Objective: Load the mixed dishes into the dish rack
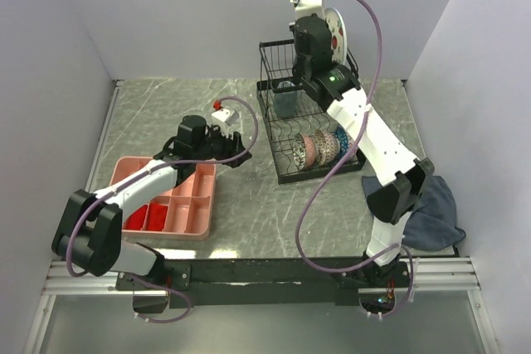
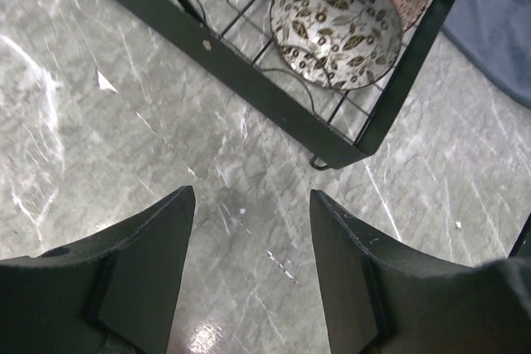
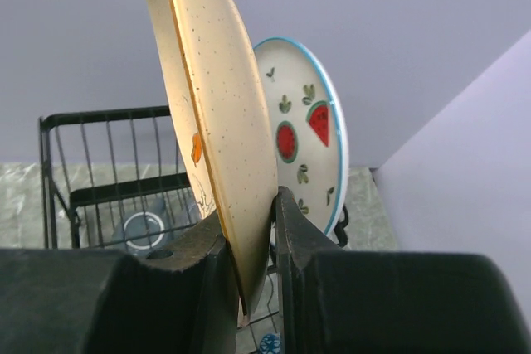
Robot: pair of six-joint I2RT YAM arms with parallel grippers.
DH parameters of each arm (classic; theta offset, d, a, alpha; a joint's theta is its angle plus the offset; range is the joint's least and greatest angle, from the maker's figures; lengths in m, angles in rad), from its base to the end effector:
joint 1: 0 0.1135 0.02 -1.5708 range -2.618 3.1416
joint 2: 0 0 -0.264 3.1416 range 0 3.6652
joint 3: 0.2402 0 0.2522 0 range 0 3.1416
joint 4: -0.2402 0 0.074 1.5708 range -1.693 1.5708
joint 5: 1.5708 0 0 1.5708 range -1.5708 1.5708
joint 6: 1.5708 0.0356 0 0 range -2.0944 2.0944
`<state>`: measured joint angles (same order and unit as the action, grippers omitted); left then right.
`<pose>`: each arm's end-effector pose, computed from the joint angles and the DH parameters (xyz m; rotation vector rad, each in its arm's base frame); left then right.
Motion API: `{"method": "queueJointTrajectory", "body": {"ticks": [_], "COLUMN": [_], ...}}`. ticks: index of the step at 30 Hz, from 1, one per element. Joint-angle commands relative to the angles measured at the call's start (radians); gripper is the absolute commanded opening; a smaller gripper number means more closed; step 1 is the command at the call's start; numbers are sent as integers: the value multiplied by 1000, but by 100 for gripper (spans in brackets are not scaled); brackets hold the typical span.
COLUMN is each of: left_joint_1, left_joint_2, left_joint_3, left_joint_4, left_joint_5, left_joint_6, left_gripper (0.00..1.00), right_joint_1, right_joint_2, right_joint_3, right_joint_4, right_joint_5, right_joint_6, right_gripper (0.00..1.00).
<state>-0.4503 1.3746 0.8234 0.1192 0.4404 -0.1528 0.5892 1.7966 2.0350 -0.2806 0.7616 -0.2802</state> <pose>0.2681 -0.1464 0.2508 0.5897 1.9686 -0.8215 0.3484 0.2033 0.4827 -0.1100 1.6102 -0.3738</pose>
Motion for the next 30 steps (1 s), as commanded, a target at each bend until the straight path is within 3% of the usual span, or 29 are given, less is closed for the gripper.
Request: {"method": "queueJointTrajectory", "body": {"ticks": [1, 3, 9, 30], "left_joint_1": [1, 1, 2, 4], "left_joint_2": [32, 47, 73, 124], "left_joint_3": [51, 57, 68, 91], "left_joint_4": [36, 33, 34, 25], "left_joint_5": [17, 17, 15, 24], "left_joint_6": [-19, -14, -22, -24], "left_gripper": [63, 63, 63, 64], "right_joint_1": [-46, -61, -84, -124], "right_joint_2": [50, 72, 60, 113], "right_joint_3": [226, 281, 220, 226], "right_joint_4": [52, 6, 18, -158], "right_joint_5": [87, 79, 25, 18], "right_joint_6": [41, 52, 4, 99], "right_gripper": [0, 0, 0, 0]}}
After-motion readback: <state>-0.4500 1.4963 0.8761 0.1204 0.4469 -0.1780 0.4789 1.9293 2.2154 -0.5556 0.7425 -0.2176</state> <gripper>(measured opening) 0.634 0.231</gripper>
